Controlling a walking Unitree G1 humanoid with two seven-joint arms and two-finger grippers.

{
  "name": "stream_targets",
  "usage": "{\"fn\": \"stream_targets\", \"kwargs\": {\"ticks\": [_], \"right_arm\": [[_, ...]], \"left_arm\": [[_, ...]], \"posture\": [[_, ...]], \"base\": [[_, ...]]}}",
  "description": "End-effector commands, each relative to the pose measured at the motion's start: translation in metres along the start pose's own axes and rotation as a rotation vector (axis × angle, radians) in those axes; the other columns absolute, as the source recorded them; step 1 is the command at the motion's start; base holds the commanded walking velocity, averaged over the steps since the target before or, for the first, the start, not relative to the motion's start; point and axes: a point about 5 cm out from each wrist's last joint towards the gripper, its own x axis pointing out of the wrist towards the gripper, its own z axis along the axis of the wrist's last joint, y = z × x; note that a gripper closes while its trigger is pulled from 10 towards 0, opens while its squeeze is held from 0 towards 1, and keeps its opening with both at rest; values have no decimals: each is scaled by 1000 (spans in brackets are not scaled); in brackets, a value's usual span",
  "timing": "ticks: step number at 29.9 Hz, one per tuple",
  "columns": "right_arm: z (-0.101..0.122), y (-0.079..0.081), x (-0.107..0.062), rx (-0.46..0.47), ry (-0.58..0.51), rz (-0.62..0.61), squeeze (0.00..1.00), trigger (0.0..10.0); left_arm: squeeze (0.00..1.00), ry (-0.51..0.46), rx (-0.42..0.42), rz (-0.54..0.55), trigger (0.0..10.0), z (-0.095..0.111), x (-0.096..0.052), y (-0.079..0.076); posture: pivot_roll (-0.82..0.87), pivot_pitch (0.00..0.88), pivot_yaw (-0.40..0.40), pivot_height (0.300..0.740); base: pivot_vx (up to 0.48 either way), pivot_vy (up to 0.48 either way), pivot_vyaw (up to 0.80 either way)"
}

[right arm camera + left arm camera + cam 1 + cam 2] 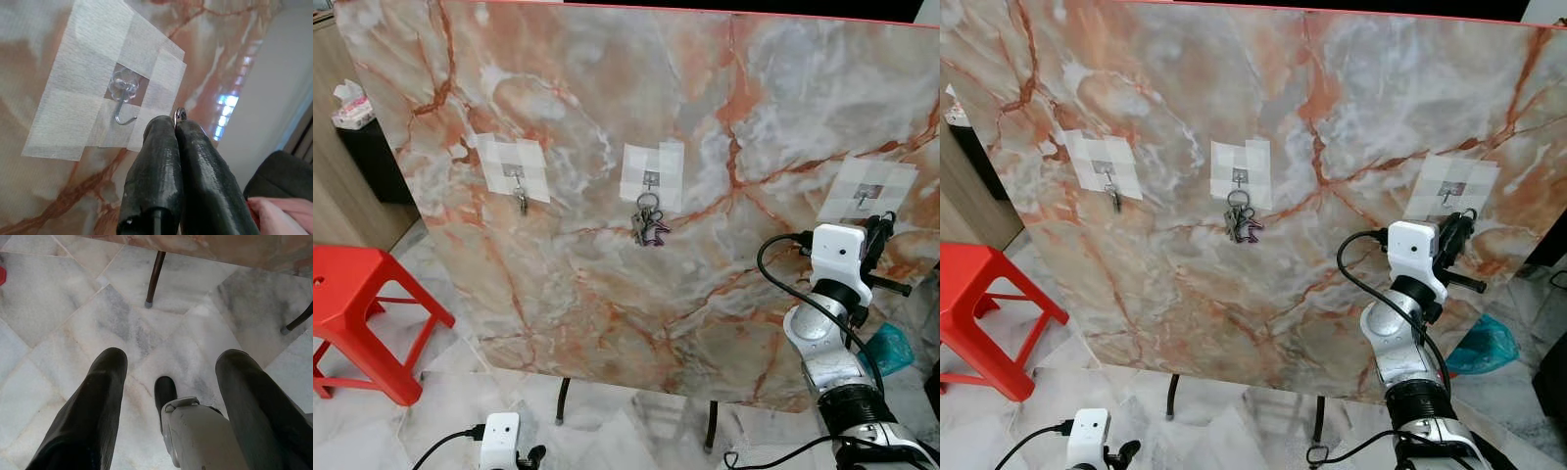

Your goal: Hang keys on a hook

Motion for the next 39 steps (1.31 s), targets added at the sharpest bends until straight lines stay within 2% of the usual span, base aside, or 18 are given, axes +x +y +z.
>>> {"fn": "stream_targets", "kwargs": {"ticks": [1,6,10,27,30,39], "right_arm": [[3,0,4,-21,-14,19,0,10000],[-1,1,3,-27,7,32,0,10000],[1,7,2,-22,-9,94,0,10000],[3,5,3,-18,-18,68,0,10000],[0,8,3,-25,10,88,0,10000],[7,11,9,-14,3,78,0,10000]], "left_arm": [[0,22,4,5,10000,-5,-1,2],[0,24,6,0,10000,-6,-1,1],[0,24,8,-5,10000,-6,-1,-1],[0,9,-1,-3,10000,-2,0,-1],[0,6,-5,-5,10000,-1,0,-1],[0,4,-6,-11,10000,0,0,-2]], "posture": [[39,0,-43,740],[40,0,-43,740],[36,0,-42,740],[40,0,-47,740],[31,0,-44,740],[36,0,-44,740]], "base": [[0,0,0],[0,0,0],[0,0,0],[0,0,0],[0,0,0],[0,0,0]]}}
